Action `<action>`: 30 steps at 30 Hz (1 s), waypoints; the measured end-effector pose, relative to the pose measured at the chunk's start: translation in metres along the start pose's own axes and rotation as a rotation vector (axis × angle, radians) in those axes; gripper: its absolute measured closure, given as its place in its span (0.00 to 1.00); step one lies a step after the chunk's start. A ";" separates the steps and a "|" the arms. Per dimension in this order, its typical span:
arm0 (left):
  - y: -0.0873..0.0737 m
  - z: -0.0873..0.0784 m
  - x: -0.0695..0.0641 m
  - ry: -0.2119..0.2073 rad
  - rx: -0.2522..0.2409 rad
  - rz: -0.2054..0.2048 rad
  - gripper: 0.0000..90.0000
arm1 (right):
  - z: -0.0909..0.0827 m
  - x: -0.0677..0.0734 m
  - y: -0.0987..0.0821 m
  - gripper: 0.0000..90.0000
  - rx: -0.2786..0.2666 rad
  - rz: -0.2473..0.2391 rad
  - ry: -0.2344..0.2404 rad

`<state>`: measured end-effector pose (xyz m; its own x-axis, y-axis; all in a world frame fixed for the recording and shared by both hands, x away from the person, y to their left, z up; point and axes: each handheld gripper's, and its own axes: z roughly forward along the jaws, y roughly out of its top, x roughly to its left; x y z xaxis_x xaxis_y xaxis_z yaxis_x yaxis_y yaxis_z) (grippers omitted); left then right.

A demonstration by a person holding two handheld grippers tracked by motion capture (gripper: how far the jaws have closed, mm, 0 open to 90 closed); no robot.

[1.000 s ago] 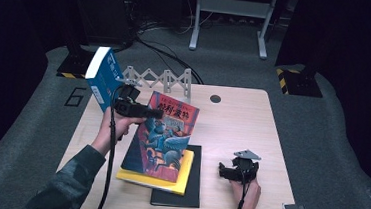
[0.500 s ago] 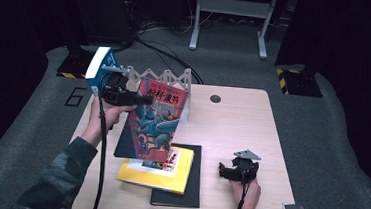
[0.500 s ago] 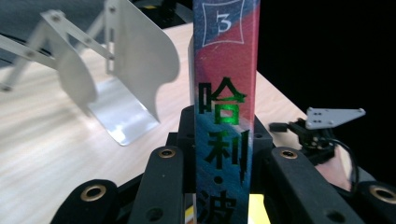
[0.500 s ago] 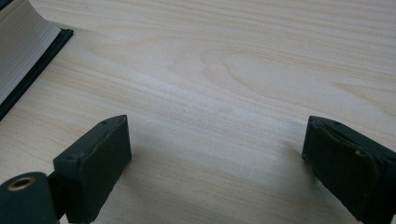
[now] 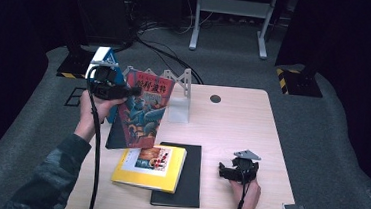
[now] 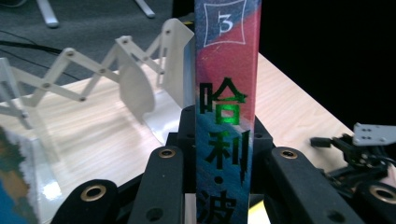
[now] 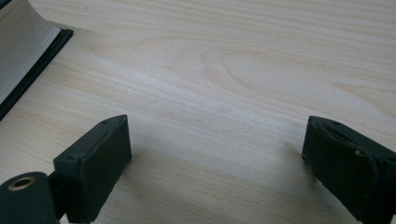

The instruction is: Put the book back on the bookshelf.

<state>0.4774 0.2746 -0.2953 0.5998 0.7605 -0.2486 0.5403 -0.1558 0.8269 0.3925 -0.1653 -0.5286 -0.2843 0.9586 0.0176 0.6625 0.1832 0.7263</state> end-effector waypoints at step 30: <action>0.006 -0.043 0.028 0.237 -0.199 -0.015 0.83 | 0.000 0.000 0.000 0.09 -0.004 0.003 -0.006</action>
<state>0.4721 0.3219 -0.2759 0.4260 0.8912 -0.1561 0.4076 -0.0350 0.9125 0.3928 -0.1650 -0.5289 -0.2778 0.9605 0.0158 0.6609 0.1792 0.7288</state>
